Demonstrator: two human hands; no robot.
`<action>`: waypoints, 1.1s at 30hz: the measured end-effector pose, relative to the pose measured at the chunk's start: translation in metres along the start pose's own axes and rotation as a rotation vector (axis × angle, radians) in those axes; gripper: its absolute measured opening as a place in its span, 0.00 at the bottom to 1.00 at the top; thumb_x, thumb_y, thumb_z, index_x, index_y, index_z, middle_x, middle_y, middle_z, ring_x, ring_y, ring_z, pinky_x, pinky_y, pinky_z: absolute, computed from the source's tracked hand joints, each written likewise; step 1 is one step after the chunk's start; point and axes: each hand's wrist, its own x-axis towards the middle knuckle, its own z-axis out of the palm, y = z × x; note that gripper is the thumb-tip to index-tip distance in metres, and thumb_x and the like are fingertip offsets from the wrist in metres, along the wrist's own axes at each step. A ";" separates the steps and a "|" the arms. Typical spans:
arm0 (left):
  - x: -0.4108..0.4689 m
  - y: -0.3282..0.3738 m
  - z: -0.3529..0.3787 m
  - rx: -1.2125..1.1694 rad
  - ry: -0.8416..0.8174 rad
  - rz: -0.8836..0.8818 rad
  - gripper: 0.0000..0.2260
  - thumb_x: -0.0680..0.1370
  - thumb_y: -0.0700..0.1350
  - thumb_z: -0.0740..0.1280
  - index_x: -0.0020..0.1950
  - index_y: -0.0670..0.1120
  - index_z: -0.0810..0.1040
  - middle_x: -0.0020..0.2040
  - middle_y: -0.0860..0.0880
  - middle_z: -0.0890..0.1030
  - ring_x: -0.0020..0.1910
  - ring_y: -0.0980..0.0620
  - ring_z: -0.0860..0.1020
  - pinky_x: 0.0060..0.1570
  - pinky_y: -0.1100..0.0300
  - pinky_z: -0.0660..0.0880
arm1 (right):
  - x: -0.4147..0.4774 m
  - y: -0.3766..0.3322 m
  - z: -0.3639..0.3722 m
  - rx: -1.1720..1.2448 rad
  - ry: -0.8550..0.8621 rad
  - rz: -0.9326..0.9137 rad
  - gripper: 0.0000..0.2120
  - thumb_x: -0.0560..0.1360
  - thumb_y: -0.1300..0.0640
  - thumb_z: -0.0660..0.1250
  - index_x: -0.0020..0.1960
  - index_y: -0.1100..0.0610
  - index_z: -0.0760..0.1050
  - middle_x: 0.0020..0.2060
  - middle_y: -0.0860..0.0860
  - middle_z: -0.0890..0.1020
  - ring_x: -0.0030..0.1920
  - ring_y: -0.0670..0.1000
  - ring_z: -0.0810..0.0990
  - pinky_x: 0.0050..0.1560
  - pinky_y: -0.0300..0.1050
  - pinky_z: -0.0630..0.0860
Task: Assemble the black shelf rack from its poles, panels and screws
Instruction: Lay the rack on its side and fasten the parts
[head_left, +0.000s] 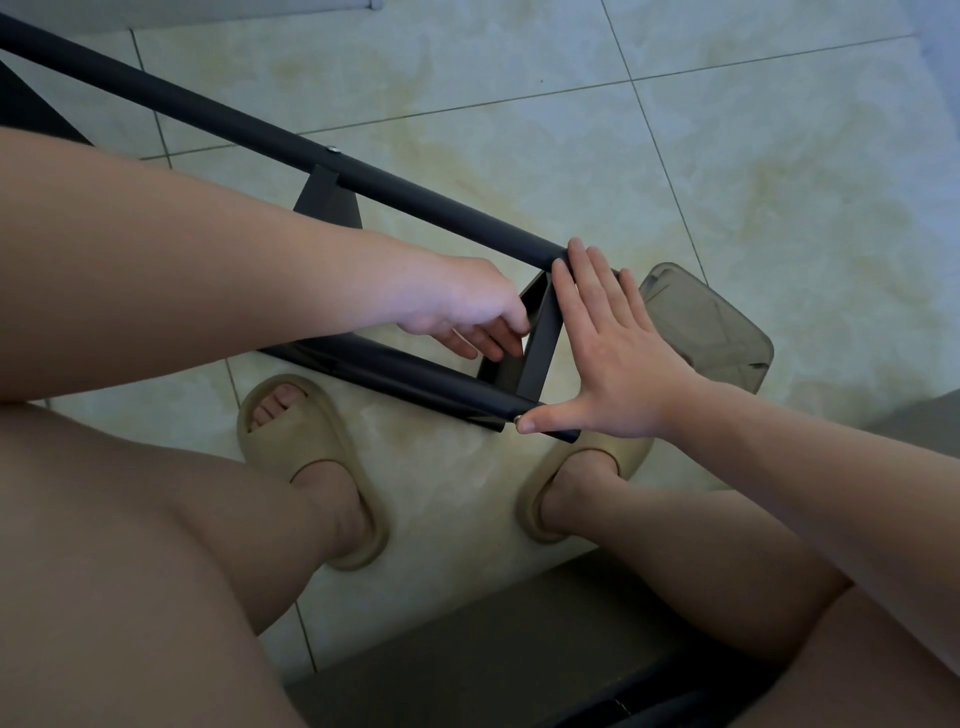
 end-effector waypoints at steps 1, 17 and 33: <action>0.000 0.000 -0.002 -0.009 0.007 0.004 0.04 0.81 0.44 0.64 0.52 0.47 0.79 0.39 0.51 0.85 0.42 0.52 0.82 0.46 0.57 0.76 | 0.000 0.000 0.000 -0.001 0.000 0.000 0.70 0.59 0.13 0.52 0.81 0.61 0.33 0.80 0.57 0.32 0.80 0.55 0.30 0.77 0.53 0.30; 0.002 -0.005 0.000 -0.027 -0.046 0.000 0.07 0.83 0.44 0.61 0.48 0.45 0.77 0.34 0.53 0.85 0.40 0.53 0.82 0.46 0.59 0.75 | 0.001 0.000 0.000 -0.011 -0.005 -0.003 0.71 0.59 0.13 0.52 0.81 0.61 0.33 0.80 0.57 0.32 0.80 0.56 0.30 0.78 0.53 0.30; 0.001 -0.007 -0.017 0.181 -0.149 0.080 0.10 0.83 0.39 0.60 0.44 0.44 0.78 0.41 0.49 0.86 0.43 0.51 0.82 0.46 0.58 0.74 | 0.001 -0.001 -0.002 0.000 -0.012 -0.003 0.71 0.59 0.13 0.52 0.81 0.60 0.32 0.80 0.57 0.31 0.79 0.55 0.29 0.77 0.53 0.29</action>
